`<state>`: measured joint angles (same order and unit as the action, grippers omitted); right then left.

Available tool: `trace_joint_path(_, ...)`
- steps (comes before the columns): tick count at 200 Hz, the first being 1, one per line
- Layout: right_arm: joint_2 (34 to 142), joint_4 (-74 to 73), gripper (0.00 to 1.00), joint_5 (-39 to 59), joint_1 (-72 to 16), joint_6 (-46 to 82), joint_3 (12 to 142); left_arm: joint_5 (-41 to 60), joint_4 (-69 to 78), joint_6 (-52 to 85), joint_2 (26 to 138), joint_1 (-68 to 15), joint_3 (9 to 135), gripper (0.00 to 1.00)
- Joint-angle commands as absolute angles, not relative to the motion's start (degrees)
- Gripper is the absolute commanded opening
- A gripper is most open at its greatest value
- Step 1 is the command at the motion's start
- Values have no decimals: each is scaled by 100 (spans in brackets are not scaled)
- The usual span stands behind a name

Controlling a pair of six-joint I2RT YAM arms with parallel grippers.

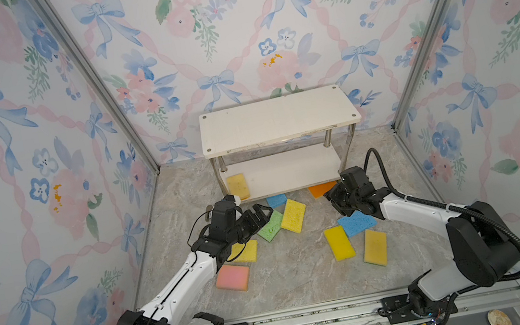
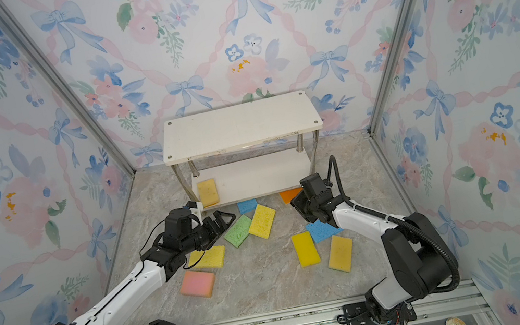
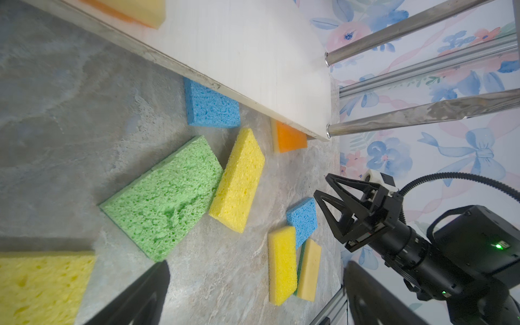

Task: Place and organize the cleaning sponges onto the shelf
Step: 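Move the right gripper down to the orange-faced sponge by the shelf base, then grasp the orange-faced sponge with the right gripper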

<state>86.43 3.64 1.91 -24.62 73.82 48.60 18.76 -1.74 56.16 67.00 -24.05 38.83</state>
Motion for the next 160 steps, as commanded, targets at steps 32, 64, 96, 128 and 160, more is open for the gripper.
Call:
trace_joint_path(32,9300,-286,50,-525,-2718,8018,5065,1907,-146,5602,6447,-2373,3718,98)
trace_joint_path(64,9698,-385,49,-664,-2753,8173,5221,1916,-143,5647,6345,-2387,3595,98)
trace_joint_path(96,9997,-386,49,-733,-2746,8138,5444,1942,-189,5551,6259,-2437,3560,98)
trace_joint_path(128,10244,-399,48,-756,-2715,8139,5627,1908,-302,5418,6244,-2478,3627,98)
trace_joint_path(160,10495,-378,47,-759,-2665,8156,5789,1712,-595,5329,6250,-2490,3703,98)
